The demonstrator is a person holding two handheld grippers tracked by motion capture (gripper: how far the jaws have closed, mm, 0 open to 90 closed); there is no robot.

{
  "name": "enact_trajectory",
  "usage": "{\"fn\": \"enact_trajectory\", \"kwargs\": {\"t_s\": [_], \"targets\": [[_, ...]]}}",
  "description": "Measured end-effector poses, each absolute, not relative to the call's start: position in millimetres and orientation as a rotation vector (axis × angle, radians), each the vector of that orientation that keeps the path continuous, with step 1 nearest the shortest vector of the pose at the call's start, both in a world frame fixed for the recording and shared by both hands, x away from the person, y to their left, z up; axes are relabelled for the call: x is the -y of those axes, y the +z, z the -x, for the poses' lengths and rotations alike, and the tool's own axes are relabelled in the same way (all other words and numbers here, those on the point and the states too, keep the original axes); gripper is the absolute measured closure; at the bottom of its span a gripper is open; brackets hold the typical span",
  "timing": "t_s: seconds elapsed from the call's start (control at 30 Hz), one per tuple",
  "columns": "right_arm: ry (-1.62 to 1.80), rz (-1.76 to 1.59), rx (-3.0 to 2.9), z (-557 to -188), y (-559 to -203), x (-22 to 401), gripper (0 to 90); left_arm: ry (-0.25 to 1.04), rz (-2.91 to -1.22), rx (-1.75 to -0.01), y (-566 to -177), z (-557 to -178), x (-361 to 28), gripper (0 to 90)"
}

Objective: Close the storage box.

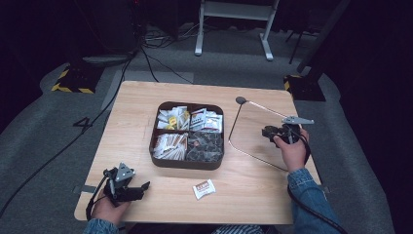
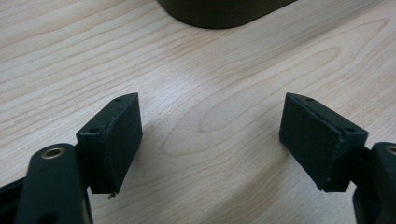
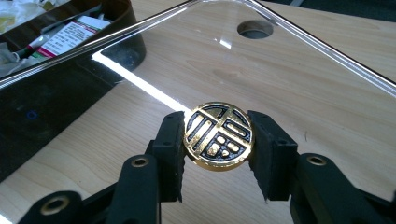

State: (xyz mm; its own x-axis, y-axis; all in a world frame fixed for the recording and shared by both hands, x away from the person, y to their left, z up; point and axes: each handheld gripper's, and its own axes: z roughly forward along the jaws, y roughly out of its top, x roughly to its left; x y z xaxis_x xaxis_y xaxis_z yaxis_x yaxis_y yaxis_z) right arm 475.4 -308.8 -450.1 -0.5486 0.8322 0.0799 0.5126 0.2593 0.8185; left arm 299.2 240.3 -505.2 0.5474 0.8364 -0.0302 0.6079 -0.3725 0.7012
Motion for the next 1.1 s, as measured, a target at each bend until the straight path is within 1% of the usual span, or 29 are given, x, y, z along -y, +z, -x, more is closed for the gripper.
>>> {"fn": "enact_trajectory", "kwargs": {"t_s": [0.4,0.63,1.1], "targets": [[1.243,-1.173,-2.208,-480.0,-420.7,286.2,58.6,0.438,-2.112,-1.158,-505.2,-299.1,-240.3,21.7],[1.257,-1.148,-2.241,-482.8,-400.7,265.0,58.6,0.438,-2.112,-1.158,-505.2,-299.2,-240.3,21.7],[1.26,-1.043,-2.325,-488.9,-377.0,208.5,58.6,0.438,-2.113,-1.158,-505.2,-299.1,-240.3,21.7]]}}
